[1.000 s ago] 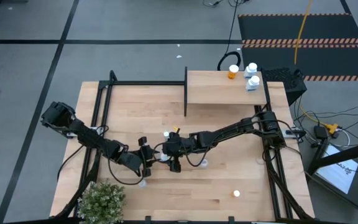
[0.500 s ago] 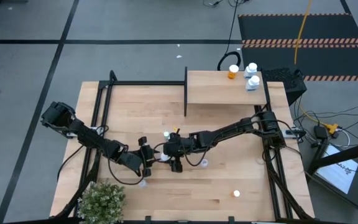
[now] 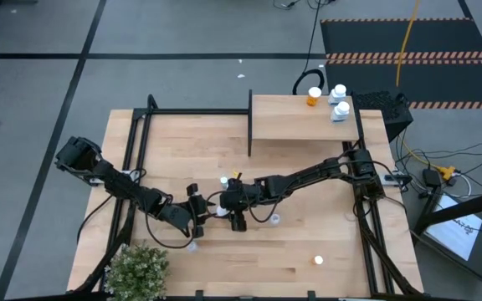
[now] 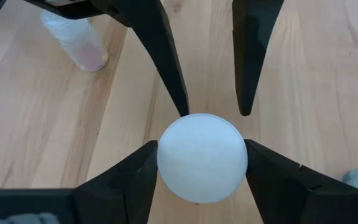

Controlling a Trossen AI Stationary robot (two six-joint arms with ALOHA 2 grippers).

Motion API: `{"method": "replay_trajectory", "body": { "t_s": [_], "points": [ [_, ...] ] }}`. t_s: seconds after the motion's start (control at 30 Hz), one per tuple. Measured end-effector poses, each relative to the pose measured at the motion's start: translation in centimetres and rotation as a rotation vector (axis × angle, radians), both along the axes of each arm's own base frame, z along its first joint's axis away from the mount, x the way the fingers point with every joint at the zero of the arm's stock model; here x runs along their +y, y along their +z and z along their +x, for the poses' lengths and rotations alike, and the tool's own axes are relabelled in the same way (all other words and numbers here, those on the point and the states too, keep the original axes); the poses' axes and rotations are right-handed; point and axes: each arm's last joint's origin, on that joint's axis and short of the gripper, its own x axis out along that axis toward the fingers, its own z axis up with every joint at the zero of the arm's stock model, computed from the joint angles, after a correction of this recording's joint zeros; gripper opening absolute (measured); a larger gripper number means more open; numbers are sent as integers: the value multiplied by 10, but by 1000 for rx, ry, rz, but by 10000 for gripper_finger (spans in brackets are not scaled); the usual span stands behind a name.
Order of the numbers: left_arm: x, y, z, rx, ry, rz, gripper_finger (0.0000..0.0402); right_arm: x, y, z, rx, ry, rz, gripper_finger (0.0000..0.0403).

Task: Pick and place medicine bottles onto shelf by color
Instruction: Put the large orange pill bottle on the shelf aligned with the other large orange pill bottle

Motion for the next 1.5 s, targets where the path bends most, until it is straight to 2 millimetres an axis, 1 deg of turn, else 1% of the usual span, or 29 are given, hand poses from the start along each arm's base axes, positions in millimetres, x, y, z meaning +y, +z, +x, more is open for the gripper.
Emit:
{"method": "replay_trajectory", "body": {
  "t_s": [0.2, 0.3, 0.47, 0.57, 0.7, 0.83, 0.97, 1.07, 1.37, 1.5],
  "points": [
    [0, 0, 0, 2, 2, -2, 157, 0, 1, 0, -7, 0, 1, 215],
    [0, 0, 0, 3, 3, -15, 157, 0, 4, -2, 3, 4, -5, 215],
    [-1, -1, 0, 13, -19, -40, 164, -1, 23, -10, 7, 7, -10, 215],
    [-1, -1, 0, 7, -8, -61, 189, -1, 33, -15, 14, 5, -8, 215],
    [-2, 3, 2, -32, -3, -79, 243, 1, 51, -22, -3, 11, -6, 215],
    [-4, 9, 6, -108, -22, -89, 296, 3, 62, -28, -17, 19, -4, 215],
    [-6, 17, 10, -186, -49, -81, 328, 7, 68, -29, -47, 28, -1, 215],
    [-7, 21, 11, -223, -60, -78, 334, 9, 68, -28, -51, 31, -1, 215],
    [-7, 21, 12, -226, -66, -68, 335, 10, 76, -23, -146, 32, 15, 215],
    [-7, 22, 12, -230, -67, -69, 335, 10, 77, -22, -162, 33, 18, 215]
  ]
}}
